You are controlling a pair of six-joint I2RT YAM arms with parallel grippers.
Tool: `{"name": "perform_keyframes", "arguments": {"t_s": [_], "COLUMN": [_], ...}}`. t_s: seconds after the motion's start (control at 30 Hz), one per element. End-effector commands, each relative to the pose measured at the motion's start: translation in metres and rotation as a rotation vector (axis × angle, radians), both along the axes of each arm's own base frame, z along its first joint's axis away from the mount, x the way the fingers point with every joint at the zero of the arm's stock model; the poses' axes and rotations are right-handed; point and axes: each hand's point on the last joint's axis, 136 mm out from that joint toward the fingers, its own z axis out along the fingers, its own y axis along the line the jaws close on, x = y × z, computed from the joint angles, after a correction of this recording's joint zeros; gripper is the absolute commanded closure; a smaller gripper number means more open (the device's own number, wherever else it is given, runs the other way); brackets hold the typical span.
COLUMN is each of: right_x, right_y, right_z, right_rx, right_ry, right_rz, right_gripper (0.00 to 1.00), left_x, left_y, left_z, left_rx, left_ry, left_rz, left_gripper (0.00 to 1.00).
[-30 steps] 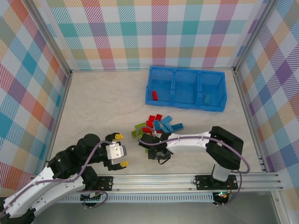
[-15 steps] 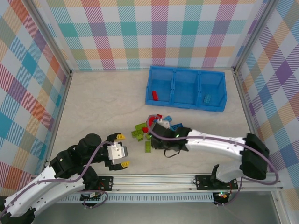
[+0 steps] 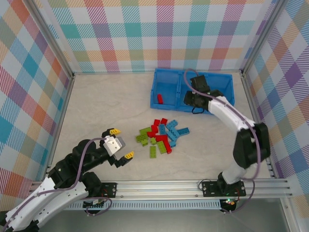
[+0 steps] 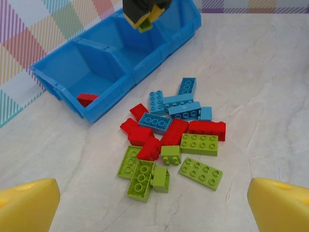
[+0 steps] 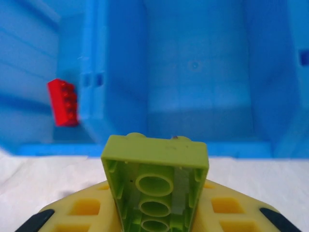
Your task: Sort the legos into containers by color
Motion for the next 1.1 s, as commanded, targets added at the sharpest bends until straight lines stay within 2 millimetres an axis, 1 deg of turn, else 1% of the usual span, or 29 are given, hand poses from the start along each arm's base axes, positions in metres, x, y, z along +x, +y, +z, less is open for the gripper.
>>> {"name": "perform_keyframes", "arguments": {"t_s": [0.0,0.07,0.13,0.2,0.27,0.33,0.43,0.5,0.53,0.63,0.73,0.83,0.9,0.97,1.0,1.07], "right_x": [0.029,0.043,0.053,0.059,0.062,0.061,0.058,0.052,0.047,0.027,-0.006,-0.047,-0.075,-0.093,-0.100,-0.104], "right_y": [0.005,0.002,0.003,0.002,0.001,-0.001,-0.003,-0.004,-0.004,0.000,0.012,0.039,0.063,0.082,0.093,0.109], "right_z": [-0.012,-0.024,-0.033,-0.038,-0.038,-0.034,-0.025,-0.018,-0.013,0.008,0.032,0.049,0.048,0.038,0.031,0.016], "right_rx": [0.063,0.087,0.088,0.081,0.080,0.077,0.072,0.079,0.086,0.140,0.177,0.188,0.146,0.100,0.086,0.040], "right_ry": [0.006,0.023,0.037,0.048,0.047,0.043,0.032,0.031,0.025,-0.008,-0.053,-0.072,-0.065,-0.025,0.004,0.041], "right_rz": [0.046,0.021,0.013,0.002,-0.007,-0.013,-0.014,-0.008,-0.004,0.028,0.104,0.241,0.351,0.419,0.448,0.463], "right_gripper": [0.73,0.73,0.67,0.64,0.58,0.49,0.46,0.45,0.45,0.46,0.46,0.47,0.46,0.46,0.46,0.46], "left_x": [0.007,0.007,0.008,0.008,0.009,0.011,0.014,0.016,0.017,0.020,0.026,0.033,0.034,0.032,0.030,0.024], "left_y": [0.004,0.005,0.006,0.006,0.008,0.009,0.010,0.012,0.012,0.015,0.020,0.022,0.015,0.004,-0.003,-0.015], "left_z": [0.002,0.002,0.003,0.003,0.003,0.003,0.003,0.001,0.000,-0.002,-0.003,0.002,0.003,0.004,0.004,-0.002], "left_rx": [-0.041,-0.036,-0.038,-0.043,-0.055,-0.064,-0.065,-0.061,-0.060,-0.059,-0.035,-0.023,-0.026,-0.034,-0.032,0.001], "left_ry": [0.009,0.002,-0.005,-0.007,0.000,0.006,0.010,0.018,0.022,0.042,0.074,0.116,0.145,0.163,0.167,0.165], "left_rz": [0.053,0.056,0.061,0.064,0.080,0.099,0.118,0.131,0.136,0.164,0.222,0.268,0.239,0.181,0.140,0.044], "left_gripper": [0.00,0.00,0.00,0.00,0.00,0.00,0.00,0.00,0.00,0.00,0.00,0.00,0.00,0.00,0.00,0.00]}}
